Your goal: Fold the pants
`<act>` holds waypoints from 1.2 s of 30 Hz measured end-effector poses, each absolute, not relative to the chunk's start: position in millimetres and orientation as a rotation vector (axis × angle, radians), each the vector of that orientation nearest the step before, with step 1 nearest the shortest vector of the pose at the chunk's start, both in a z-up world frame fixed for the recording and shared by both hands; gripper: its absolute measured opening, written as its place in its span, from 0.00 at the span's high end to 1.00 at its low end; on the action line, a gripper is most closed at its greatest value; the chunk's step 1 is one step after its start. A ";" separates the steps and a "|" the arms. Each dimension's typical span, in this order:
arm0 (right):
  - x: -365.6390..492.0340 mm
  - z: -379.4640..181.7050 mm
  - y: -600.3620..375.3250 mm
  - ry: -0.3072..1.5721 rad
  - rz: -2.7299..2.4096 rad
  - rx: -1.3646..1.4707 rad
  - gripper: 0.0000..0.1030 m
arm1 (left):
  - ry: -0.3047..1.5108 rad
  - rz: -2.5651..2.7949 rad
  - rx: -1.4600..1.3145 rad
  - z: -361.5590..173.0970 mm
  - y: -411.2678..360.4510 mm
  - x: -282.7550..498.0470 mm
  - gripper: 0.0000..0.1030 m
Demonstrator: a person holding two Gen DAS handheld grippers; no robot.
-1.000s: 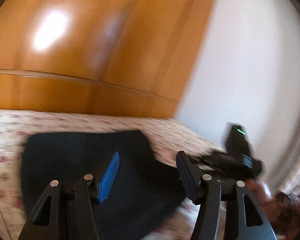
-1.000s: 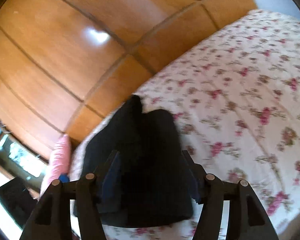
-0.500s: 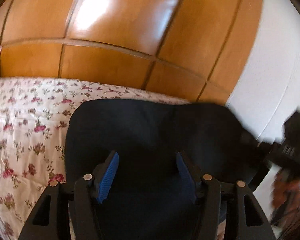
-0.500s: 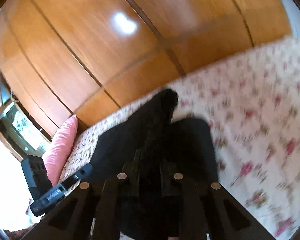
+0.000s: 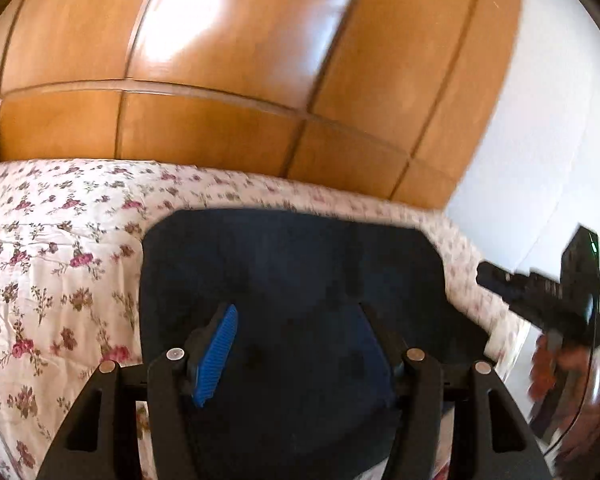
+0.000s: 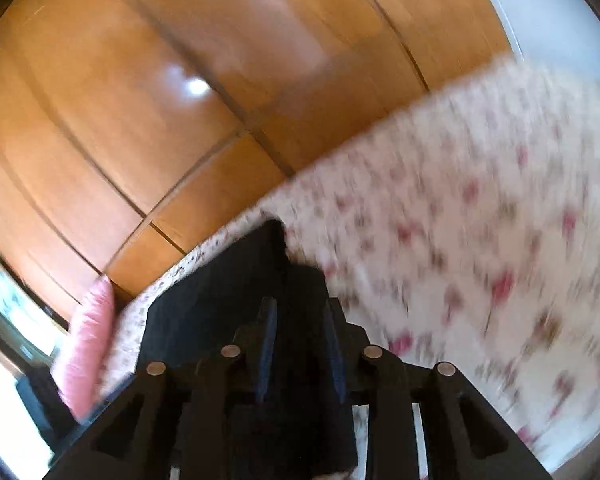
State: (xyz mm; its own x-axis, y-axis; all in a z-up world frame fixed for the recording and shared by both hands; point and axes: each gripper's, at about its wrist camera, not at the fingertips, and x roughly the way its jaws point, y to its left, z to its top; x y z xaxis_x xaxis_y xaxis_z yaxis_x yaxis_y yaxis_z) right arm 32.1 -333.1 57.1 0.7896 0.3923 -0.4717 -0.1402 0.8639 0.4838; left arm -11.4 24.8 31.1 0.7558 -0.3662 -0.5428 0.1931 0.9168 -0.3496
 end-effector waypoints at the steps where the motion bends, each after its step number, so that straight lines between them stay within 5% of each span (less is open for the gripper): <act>1: 36.7 66.5 -319.0 0.584 0.324 0.372 0.74 | 0.652 -0.303 -0.296 34.9 25.4 -4.0 0.40; 11: 111.1 45.1 -208.9 0.751 0.307 -0.036 0.74 | 0.788 -0.189 -0.045 -1.0 -5.8 57.8 0.38; 13: 126.1 22.1 -225.4 0.813 0.257 0.033 0.77 | 0.734 -0.241 -0.108 -10.4 7.4 53.2 0.38; 16: 127.3 2.1 -262.6 0.804 0.273 0.248 0.99 | 0.695 -0.251 -0.102 -13.5 9.9 45.0 0.38; 23: 117.6 3.4 -268.7 0.773 0.283 0.292 1.00 | 0.692 -0.247 -0.114 -6.8 11.6 35.7 0.38; 25: 100.9 16.8 -260.0 0.750 0.275 0.249 0.94 | 0.690 -0.218 -0.100 -4.6 11.0 26.6 0.38; 29: 52.8 35.1 -242.5 0.671 0.337 0.153 0.56 | 0.668 -0.165 -0.076 -2.2 7.5 4.7 0.36; 36: 11.7 9.4 -226.7 0.708 0.351 0.026 0.56 | 0.676 -0.154 -0.063 -0.8 7.0 -11.1 0.36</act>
